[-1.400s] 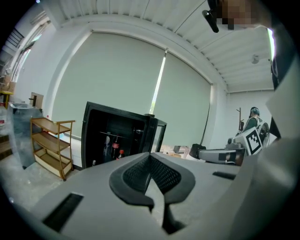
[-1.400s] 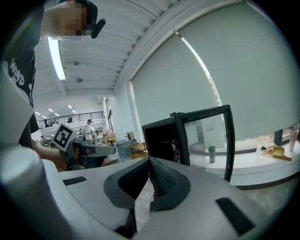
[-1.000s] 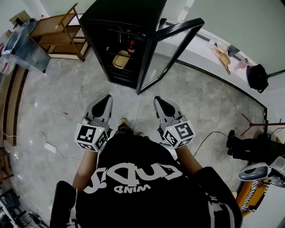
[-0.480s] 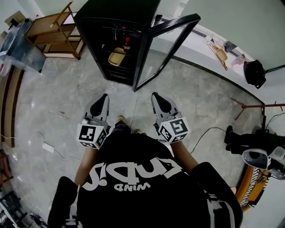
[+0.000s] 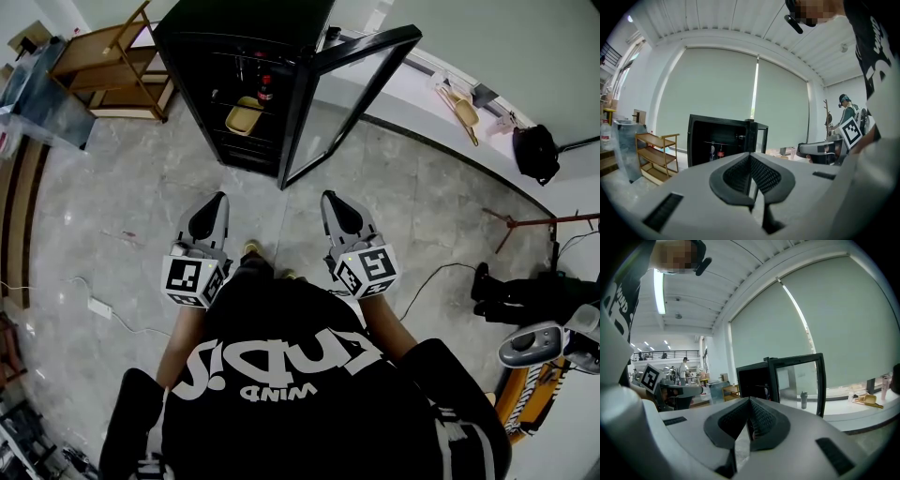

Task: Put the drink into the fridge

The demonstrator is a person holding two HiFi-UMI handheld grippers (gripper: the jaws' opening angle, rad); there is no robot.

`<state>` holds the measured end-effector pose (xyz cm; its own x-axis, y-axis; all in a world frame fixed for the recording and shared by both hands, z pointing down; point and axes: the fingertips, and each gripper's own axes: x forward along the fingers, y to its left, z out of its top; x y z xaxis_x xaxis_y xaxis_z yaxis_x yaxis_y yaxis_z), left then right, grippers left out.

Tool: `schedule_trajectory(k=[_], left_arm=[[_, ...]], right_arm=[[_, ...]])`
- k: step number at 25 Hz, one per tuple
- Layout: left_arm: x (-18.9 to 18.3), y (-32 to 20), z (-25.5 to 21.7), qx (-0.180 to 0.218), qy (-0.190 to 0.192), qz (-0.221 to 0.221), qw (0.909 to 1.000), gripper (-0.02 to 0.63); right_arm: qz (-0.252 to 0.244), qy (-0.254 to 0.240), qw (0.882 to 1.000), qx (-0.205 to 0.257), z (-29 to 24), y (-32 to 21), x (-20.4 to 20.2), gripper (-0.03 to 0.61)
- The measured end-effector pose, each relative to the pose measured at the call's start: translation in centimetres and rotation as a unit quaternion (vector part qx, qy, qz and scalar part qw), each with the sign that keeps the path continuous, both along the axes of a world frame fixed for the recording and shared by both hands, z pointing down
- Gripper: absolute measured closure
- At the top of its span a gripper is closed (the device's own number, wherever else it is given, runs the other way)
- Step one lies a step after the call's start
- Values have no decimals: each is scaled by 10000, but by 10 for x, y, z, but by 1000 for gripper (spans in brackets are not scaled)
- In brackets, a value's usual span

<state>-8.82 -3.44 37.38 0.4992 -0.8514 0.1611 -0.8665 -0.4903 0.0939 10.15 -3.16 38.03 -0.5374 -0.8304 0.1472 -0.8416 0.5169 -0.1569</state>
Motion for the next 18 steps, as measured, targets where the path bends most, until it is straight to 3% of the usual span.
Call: schedule_trajectory(k=[18], left_arm=[[-5,3,2,-64,-4,-190,9998,606]], right_arm=[[-108,-39,9999,-34,1,3,-5,563]])
